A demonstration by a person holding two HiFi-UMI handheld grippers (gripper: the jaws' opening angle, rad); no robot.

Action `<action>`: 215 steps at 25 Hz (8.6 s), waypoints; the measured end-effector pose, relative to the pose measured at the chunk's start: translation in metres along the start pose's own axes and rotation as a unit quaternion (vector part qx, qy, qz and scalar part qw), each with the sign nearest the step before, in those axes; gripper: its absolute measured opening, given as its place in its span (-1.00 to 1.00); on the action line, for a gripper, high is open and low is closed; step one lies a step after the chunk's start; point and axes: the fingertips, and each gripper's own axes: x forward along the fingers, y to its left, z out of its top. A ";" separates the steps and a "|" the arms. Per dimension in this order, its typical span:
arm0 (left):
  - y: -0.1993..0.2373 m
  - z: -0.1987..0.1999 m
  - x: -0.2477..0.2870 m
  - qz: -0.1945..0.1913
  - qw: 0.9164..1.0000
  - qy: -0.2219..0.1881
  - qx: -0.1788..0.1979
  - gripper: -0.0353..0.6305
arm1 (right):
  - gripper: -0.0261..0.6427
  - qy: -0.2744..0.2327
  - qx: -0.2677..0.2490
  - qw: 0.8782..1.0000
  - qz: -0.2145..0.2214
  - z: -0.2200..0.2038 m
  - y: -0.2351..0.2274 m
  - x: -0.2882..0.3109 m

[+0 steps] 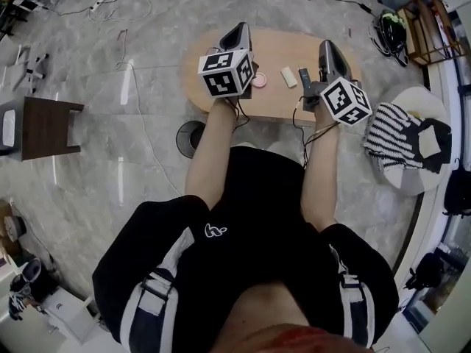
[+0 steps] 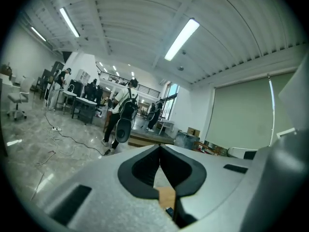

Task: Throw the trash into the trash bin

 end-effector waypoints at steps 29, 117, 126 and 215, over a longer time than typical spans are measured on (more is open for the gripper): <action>0.069 -0.234 0.003 0.097 0.967 0.207 -0.109 -0.88 | -0.86 0.232 0.036 0.972 -0.001 -0.210 -0.065 0.028; 0.326 -0.515 -0.290 0.436 0.837 0.124 -0.307 -0.88 | 0.05 0.468 -0.277 0.739 0.397 -0.705 0.177 -0.019; 0.358 -0.549 -0.390 0.506 0.788 0.102 -0.336 -0.88 | 0.05 0.509 -0.278 0.688 0.436 -0.796 0.227 -0.070; 0.055 -0.501 0.107 0.106 0.934 0.304 -0.152 -0.88 | -0.24 0.439 -0.149 0.886 0.022 -0.486 -0.264 0.047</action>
